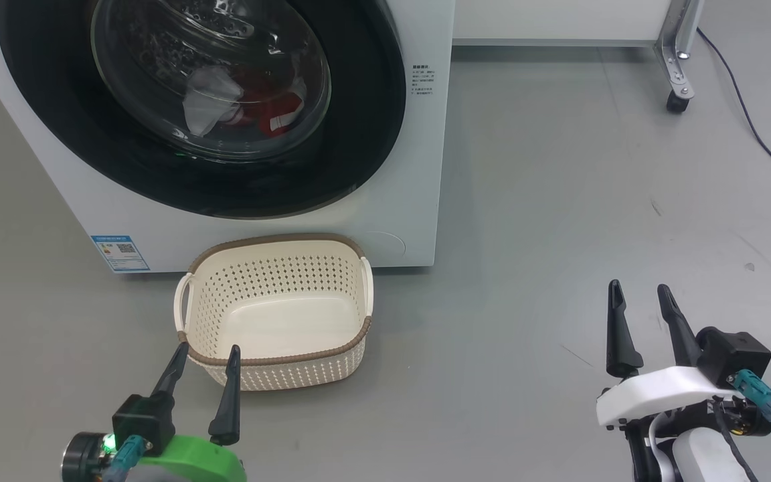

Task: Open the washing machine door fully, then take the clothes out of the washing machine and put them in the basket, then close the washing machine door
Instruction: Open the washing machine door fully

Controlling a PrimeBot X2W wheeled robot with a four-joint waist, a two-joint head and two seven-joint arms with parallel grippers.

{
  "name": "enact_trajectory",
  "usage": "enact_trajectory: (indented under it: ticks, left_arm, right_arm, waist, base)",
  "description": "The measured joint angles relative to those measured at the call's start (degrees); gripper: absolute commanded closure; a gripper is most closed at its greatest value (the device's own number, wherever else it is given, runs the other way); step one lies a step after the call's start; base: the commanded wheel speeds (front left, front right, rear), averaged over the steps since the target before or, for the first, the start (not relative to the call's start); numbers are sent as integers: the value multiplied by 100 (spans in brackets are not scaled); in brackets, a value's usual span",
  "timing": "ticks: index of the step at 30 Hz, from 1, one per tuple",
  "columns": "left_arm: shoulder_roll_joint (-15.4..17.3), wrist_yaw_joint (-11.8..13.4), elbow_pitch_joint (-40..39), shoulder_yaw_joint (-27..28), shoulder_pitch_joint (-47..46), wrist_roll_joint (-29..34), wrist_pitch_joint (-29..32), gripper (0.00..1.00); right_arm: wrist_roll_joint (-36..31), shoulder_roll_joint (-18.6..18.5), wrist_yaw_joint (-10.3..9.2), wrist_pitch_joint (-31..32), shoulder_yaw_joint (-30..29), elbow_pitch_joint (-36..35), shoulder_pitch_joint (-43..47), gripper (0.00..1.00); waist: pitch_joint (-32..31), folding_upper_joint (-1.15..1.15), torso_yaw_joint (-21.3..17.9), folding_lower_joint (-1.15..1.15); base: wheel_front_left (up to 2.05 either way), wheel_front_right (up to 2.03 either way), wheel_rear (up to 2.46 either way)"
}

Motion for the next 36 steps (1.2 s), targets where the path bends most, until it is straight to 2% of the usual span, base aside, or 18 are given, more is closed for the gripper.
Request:
enact_trajectory:
  ticks: [5,6,7,8,24,30,36]
  left_arm:
    - [-1,0,26,-5,-1,0,0,0]
    - [-2,0,31,-8,-2,0,0,0]
    - [-2,0,36,-10,-2,0,0,0]
    - [-2,0,42,-11,-2,0,0,0]
    - [-9,-20,47,-158,-168,1,0,0]
    - [-12,-33,46,-188,-241,1,0,0]
    - [-13,-56,16,-242,-338,9,0,0]
  right_arm:
    - [-1,0,0,-4,0,19,-25,0]
    - [-1,0,0,-4,1,23,-35,56]
    - [-1,0,0,-5,2,31,-42,56]
    - [-7,-1,0,-5,5,35,-47,100]
    - [-37,-122,10,-55,-146,37,-230,100]
    - [169,-103,16,-55,-312,48,-347,100]
    - [702,-47,78,-18,-613,81,-610,100]
  waist:
    - [4,0,4,0]
    - [6,0,5,0]
    - [7,0,6,0]
    - [8,0,8,0]
    - [209,0,113,0]
    - [333,0,191,0]
    - [539,0,290,0]
  base:
    - [0,0,0]
    - [0,0,0]
    - [0,0,0]
    - [0,0,0]
    - [0,0,0]
    - [0,0,0]
    - [0,0,0]
